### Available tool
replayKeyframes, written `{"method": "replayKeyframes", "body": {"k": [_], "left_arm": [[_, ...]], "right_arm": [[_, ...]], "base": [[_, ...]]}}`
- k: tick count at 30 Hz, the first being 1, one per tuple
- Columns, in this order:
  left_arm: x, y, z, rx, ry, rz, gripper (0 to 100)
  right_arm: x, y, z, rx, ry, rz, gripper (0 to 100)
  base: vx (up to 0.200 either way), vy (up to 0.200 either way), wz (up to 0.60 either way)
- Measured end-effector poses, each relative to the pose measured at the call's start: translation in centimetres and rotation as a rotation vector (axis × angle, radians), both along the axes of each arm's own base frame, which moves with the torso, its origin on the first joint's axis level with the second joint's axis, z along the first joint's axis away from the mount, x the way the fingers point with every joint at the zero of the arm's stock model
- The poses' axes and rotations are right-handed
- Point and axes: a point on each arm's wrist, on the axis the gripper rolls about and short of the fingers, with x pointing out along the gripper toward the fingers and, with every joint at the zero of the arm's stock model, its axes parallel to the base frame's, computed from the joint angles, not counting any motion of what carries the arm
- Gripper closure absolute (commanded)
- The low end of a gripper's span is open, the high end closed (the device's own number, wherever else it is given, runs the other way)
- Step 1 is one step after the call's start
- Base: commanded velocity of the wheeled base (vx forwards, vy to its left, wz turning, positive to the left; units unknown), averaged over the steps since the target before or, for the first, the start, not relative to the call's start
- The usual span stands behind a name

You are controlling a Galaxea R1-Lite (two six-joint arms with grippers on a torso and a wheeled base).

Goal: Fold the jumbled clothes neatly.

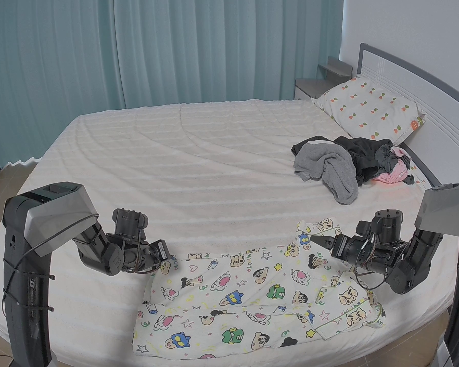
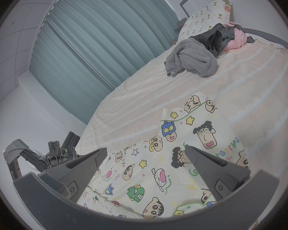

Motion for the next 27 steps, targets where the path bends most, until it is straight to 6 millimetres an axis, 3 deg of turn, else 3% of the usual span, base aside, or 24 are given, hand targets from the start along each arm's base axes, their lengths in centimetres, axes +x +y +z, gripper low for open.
{"method": "replayKeyframes", "body": {"k": [17, 27], "left_arm": [[1.7, 1.1, 1.0, 0.018, -0.069, 0.066, 100], [2.6, 1.2, 0.9, 0.023, -0.09, 0.083, 100]], "right_arm": [[0.9, -0.6, -0.3, -0.014, 0.02, -0.022, 0], [3.0, -1.3, -0.4, -0.035, 0.06, -0.044, 0]], "base": [[0.0, 0.0, 0.0], [0.0, 0.0, 0.0]]}}
